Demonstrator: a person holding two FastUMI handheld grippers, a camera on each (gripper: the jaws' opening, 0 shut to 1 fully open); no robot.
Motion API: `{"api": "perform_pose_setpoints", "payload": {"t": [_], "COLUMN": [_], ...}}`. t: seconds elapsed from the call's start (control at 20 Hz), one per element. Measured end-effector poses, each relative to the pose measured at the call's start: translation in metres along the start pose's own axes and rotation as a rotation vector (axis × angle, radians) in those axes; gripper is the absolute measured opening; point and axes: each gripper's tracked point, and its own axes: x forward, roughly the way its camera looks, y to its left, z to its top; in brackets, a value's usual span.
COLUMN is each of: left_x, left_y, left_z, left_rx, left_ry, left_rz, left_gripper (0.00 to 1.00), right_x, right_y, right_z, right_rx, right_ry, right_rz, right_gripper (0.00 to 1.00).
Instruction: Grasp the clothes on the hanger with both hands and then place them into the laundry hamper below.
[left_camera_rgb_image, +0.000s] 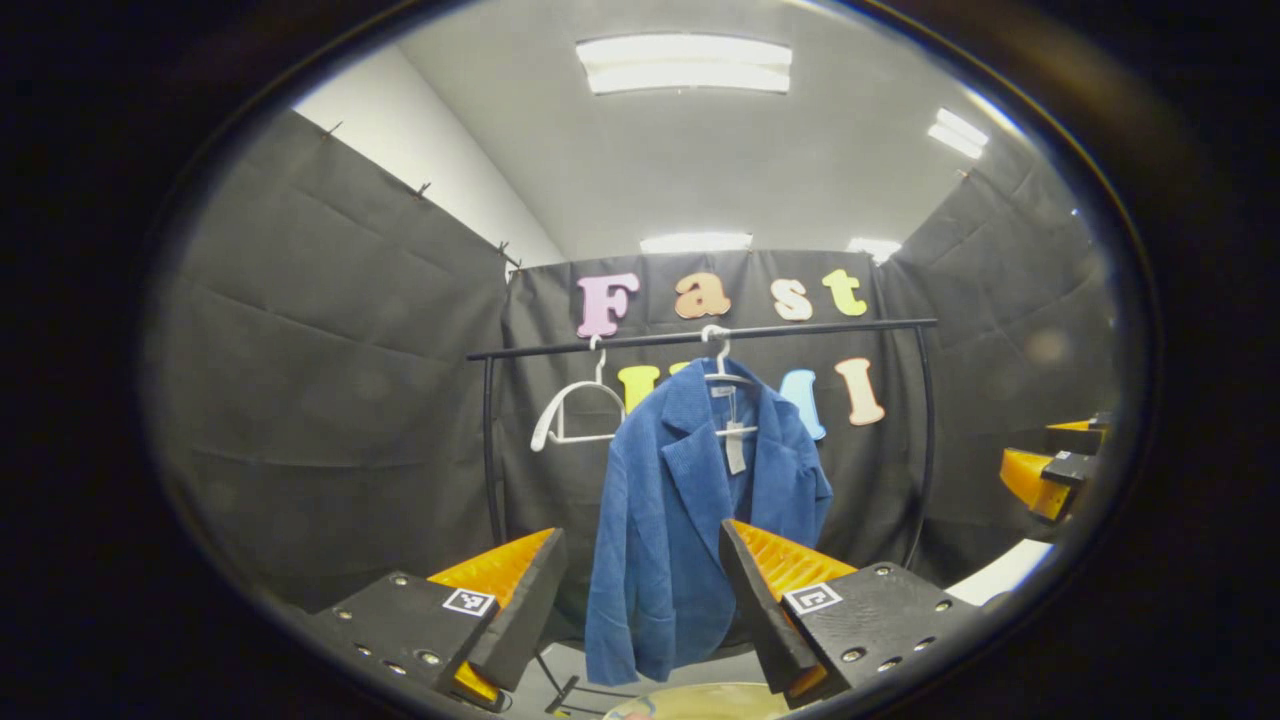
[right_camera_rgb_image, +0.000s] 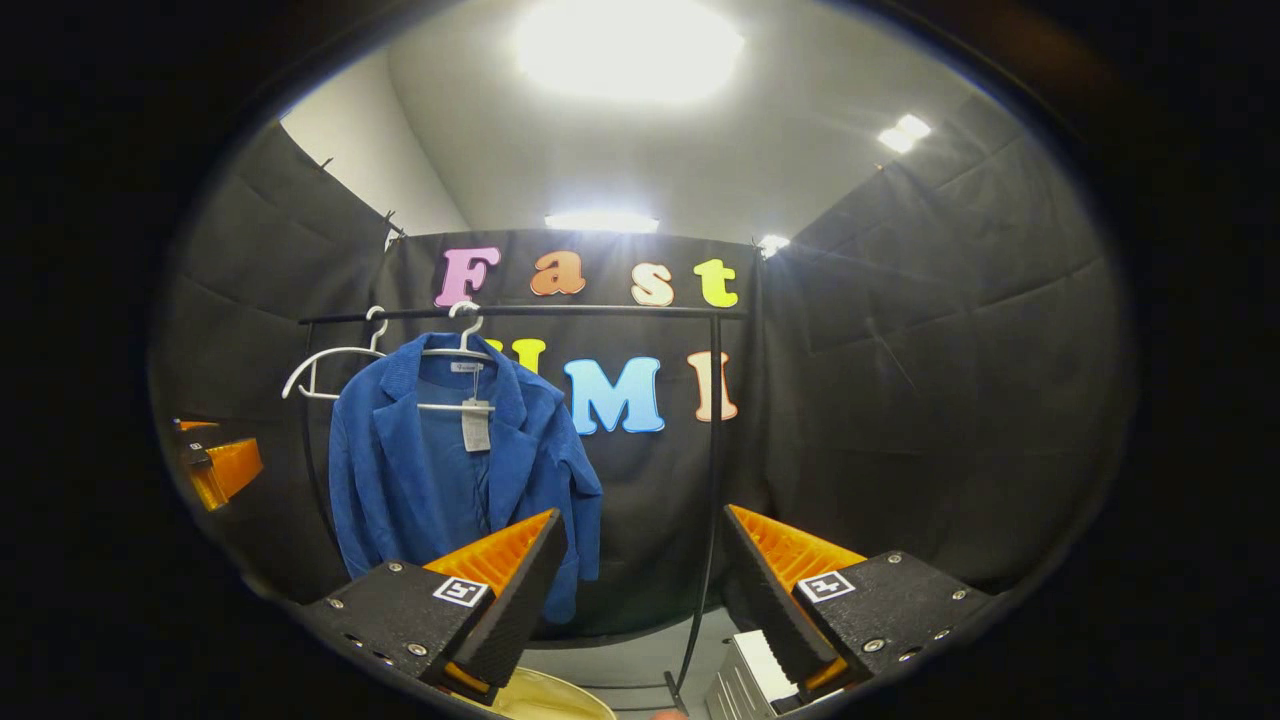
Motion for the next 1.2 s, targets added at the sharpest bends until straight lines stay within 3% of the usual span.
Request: {"api": "perform_pose_setpoints", "payload": {"t": [0.45, 1.2], "left_x": [0.026, 0.123], "left_y": [-0.003, -0.055], "left_z": [0.025, 0.027], "left_rx": [0.008, 0.026], "left_ry": [-0.028, -0.006], "left_rz": [0.010, 0.041], "left_gripper": [0.89, 0.89], "right_x": [0.039, 0.147], "right_y": [0.030, 0.068], "right_z": [0.044, 0.054], "right_rx": [-0.015, 0.065], "right_ry": [-0.088, -0.065], "right_rz": [0.093, 0.256], "right_gripper": [0.96, 0.96]}}
